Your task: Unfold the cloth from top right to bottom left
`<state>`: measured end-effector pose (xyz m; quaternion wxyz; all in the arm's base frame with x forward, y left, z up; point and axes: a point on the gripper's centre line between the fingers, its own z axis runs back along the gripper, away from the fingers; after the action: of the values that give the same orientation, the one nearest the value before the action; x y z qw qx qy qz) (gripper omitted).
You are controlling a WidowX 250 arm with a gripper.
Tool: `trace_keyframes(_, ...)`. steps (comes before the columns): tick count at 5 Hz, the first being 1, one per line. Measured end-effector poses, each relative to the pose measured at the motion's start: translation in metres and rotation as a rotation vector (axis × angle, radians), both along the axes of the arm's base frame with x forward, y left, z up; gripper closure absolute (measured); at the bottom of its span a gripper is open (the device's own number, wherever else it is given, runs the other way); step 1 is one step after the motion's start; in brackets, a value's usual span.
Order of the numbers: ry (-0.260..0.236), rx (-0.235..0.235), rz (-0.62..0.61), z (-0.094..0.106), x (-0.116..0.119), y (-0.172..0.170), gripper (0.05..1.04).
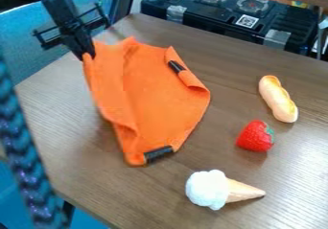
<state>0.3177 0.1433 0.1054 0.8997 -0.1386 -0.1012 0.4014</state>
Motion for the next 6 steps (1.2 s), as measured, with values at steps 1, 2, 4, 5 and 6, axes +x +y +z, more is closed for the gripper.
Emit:
trace_keyframes(1,-0.019,0.004,0.03,0.01,-0.011,0.005,1.024)
trace_keyframes(2,-0.053,-0.013,0.096,0.015,-0.025,0.008,1.024)
trace_keyframes(4,-0.148,-0.039,0.28,0.011,-0.045,0.007,1.024)
trace_keyframes(5,-0.189,-0.084,0.382,0.016,-0.051,0.012,1.024)
trace_keyframes(6,-0.176,-0.103,0.505,0.015,-0.052,0.018,1.024)
